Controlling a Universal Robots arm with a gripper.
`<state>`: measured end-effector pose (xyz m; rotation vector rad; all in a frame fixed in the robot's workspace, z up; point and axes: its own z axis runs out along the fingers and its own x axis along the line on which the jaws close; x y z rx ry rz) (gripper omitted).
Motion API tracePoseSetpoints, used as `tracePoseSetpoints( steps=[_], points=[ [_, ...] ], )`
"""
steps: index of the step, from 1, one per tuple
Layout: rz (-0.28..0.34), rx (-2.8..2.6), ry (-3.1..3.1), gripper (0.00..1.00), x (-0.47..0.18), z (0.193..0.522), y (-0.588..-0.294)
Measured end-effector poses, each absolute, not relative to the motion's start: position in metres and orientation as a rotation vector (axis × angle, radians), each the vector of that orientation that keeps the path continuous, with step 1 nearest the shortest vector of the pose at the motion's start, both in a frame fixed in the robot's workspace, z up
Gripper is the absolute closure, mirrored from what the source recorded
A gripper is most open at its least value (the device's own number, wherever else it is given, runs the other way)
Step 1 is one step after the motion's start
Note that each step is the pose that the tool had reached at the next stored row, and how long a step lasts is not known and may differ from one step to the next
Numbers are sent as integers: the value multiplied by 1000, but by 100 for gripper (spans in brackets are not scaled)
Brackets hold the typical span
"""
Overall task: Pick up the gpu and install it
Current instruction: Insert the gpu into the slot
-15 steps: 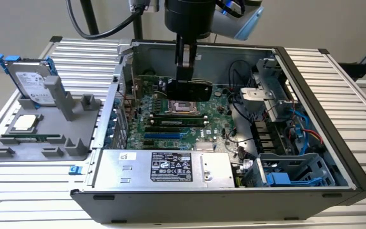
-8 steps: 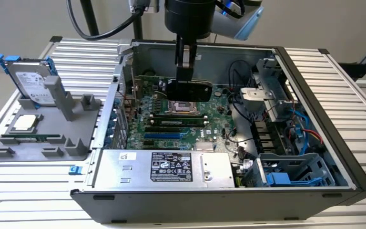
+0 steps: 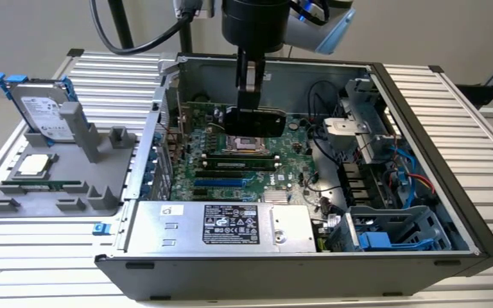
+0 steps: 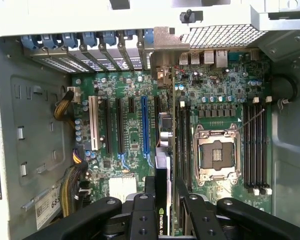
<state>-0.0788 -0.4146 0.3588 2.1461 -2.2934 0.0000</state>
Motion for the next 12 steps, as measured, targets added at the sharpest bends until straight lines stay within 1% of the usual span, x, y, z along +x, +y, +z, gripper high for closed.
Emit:
tracePoseSetpoints(
  steps=[12],
  points=[
    [0,2146,-2293,100,-79,355,-415]
  ],
)
